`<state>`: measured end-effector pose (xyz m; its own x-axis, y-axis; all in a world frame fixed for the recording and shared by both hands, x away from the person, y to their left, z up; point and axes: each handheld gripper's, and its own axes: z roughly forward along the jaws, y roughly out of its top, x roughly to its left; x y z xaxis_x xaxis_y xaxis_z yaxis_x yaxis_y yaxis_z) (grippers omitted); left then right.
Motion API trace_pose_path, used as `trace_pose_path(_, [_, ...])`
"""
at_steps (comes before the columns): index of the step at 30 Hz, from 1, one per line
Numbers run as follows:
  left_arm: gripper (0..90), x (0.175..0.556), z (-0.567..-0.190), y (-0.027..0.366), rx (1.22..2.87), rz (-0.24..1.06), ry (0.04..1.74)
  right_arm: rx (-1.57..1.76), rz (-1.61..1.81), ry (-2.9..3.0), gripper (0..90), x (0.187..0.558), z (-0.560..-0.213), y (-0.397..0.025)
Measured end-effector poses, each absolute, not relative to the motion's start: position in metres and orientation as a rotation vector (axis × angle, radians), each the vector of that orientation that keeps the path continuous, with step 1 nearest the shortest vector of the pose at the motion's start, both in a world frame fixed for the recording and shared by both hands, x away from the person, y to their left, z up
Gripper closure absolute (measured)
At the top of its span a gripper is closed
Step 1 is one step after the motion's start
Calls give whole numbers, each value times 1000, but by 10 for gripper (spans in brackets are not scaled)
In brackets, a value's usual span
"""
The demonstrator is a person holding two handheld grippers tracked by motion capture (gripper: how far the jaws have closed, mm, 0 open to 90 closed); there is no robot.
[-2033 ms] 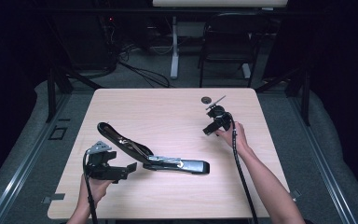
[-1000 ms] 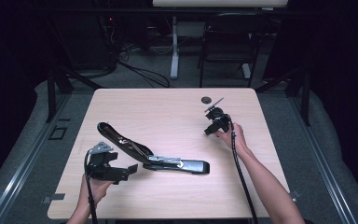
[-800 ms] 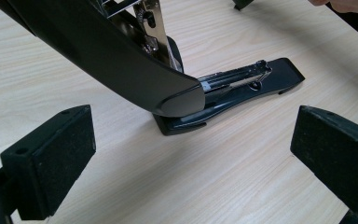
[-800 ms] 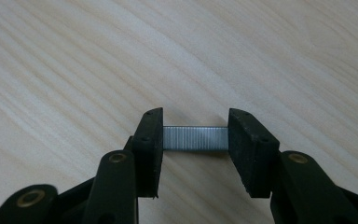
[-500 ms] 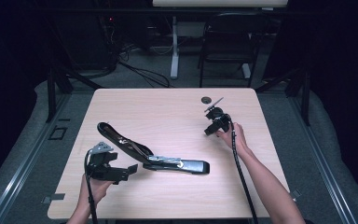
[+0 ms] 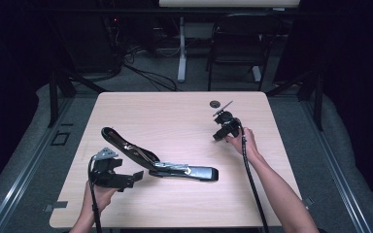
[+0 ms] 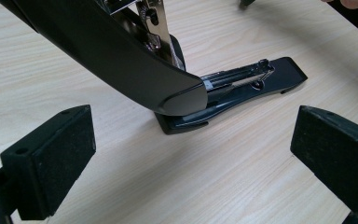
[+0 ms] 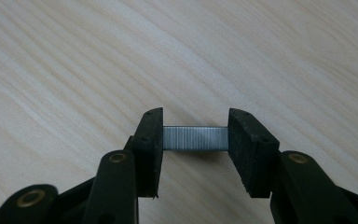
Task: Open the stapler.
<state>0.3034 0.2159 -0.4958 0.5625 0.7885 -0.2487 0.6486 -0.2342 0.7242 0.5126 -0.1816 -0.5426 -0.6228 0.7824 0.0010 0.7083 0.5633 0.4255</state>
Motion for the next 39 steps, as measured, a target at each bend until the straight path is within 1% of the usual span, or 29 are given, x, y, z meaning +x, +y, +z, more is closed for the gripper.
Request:
trace_pose_path(4, [2, 304, -496, 216, 1959, 213, 1161, 1240, 569, 2628, 569, 512, -539, -182])
trace_pose_path(8, [2, 304, -496, 216, 1963, 212, 1161, 1270, 628, 2586, 569, 508, -539, -181])
trace_pose_path(23, [1, 305, -497, 217, 1958, 209, 1164, 1235, 604, 2610, 569, 498, -528, -185])
trace_pose_path(39, [1, 306, -497, 218, 1956, 212, 1170, 1202, 614, 2611, 569, 471, -507, -195])
